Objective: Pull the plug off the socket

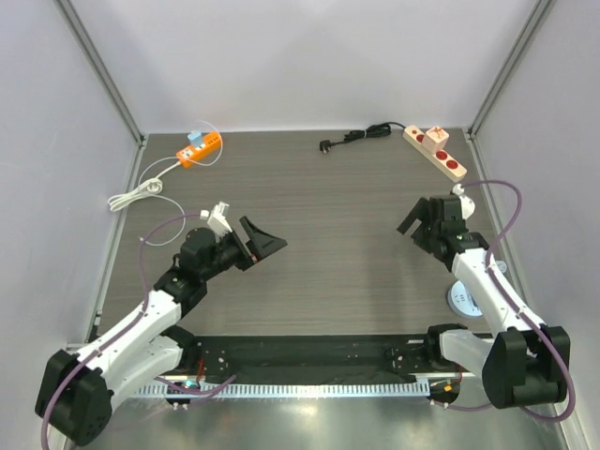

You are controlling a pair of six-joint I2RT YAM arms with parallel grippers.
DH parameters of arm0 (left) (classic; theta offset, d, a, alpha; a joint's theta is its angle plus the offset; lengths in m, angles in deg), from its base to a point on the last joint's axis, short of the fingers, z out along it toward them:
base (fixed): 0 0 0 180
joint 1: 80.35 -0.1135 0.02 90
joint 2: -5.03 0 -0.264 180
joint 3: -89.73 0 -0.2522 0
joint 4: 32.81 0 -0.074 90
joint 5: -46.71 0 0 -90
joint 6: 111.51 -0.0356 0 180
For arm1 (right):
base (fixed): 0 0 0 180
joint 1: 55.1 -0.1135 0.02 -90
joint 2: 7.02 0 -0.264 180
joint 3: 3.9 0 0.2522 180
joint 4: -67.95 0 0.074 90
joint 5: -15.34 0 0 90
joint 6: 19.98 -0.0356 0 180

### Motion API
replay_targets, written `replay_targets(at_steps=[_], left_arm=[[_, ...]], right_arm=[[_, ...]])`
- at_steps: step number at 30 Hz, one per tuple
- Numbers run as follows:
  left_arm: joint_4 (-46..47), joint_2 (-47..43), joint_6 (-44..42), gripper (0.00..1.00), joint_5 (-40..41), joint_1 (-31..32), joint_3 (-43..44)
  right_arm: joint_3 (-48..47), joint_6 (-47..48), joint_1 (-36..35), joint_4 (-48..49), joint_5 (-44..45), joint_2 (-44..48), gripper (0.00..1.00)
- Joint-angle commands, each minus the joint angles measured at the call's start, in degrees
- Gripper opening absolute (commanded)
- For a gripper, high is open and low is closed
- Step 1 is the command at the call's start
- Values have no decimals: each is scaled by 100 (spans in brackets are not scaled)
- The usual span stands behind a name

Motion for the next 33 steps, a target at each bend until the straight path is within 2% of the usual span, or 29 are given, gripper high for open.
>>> replay_targets(at_steps=[1,6,10,11,20,25,33], left_arm=[[758,342,-94,100,-709,7,275],[996,361,20,100,-1220,25,161],[812,54,64,100,-1527,51,55],[663,0,64,100,-1563,51,47],[399,-588,354,100,-2126,174,-24],[222,-721,284,100,-2082,578,117],[-85,-651,65,100,-2038,851,275]], right_arm=[[-819,236,150,42,1178,-235,100],[-1357,26,352,-160,1742,-534,100],[-1481,-264,414,-502,2638,-525,100],[-1489,-430,649,-599,2814,-552,100],[-1190,-221,1889,-767,2218,-1035,99],[-1295,69,2382,-845,2455,-1219,100],[-1103,183,3270,-872,1787,-1510,100]])
